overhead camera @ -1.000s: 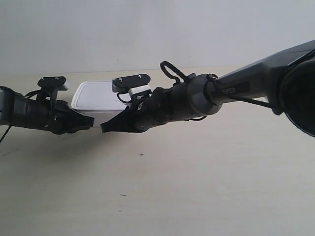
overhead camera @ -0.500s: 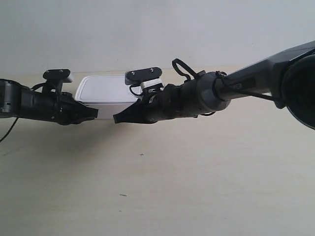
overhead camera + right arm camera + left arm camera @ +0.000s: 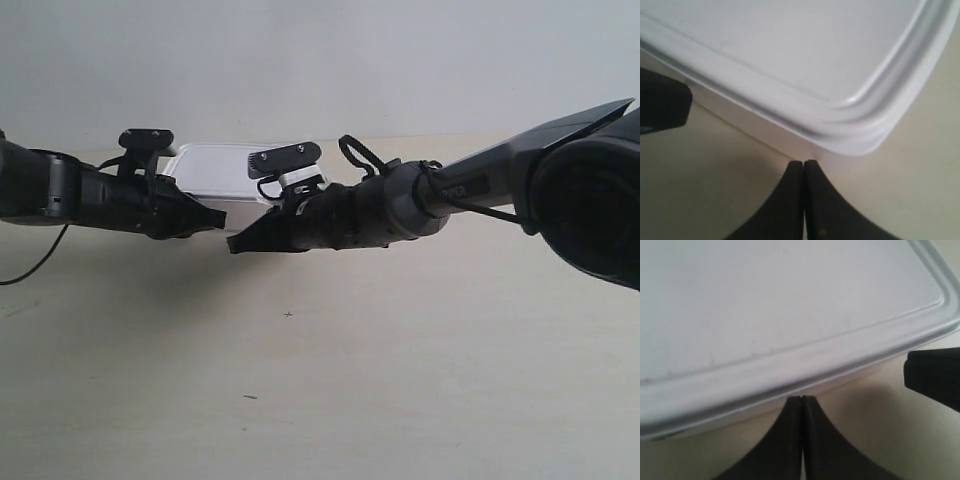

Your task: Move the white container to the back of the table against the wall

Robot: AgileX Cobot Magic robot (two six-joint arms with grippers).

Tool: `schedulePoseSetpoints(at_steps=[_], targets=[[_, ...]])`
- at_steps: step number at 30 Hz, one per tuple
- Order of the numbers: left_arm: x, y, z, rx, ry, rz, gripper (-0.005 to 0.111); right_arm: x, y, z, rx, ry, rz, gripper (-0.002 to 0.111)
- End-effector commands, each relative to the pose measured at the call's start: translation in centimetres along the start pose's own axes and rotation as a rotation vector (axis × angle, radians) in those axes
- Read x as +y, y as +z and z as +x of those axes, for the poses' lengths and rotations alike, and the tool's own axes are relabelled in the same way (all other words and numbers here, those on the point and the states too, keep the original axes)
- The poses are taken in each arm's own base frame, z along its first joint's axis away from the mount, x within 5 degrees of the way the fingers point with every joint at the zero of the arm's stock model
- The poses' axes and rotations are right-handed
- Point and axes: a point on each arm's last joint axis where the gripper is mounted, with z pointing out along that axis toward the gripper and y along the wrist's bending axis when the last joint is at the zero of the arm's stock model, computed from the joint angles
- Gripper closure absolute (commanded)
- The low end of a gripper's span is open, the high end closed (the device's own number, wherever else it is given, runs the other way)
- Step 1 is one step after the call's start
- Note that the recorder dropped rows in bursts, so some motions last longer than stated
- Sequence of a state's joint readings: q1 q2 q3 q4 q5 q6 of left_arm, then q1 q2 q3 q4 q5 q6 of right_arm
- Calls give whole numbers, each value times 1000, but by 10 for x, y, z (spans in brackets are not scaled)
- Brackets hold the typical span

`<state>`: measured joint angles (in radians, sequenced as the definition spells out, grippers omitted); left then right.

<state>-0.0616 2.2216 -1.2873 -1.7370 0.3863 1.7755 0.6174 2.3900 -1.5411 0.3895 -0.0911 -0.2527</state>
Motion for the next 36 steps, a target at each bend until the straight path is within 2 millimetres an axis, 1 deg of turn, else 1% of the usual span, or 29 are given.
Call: schedulePoseSetpoints(at_steps=[1,11,16,21,29,33,36], targets=[[0,8,-6,-14,11,-6,107,-4,0,-10,-73,-19,19,108],[3,15,-16,-44,23,-11,107,-8,0,-16,-135,-43,42,108],[6,25,-14,-43,20,2,107,-14,1,-17,-164,-53,62,108],[8,34,-14,-49,21,20,107,-17,4,-14,-170,-53,72,108],[5,41,-24,-91,35,83,107,-17,3,-16,-191,-66,80,108],[4,50,-25,-96,38,89,107,-17,4,-16,-189,-68,79,108],[1,57,-25,-94,50,87,107,-16,0,-20,-185,-67,72,108]])
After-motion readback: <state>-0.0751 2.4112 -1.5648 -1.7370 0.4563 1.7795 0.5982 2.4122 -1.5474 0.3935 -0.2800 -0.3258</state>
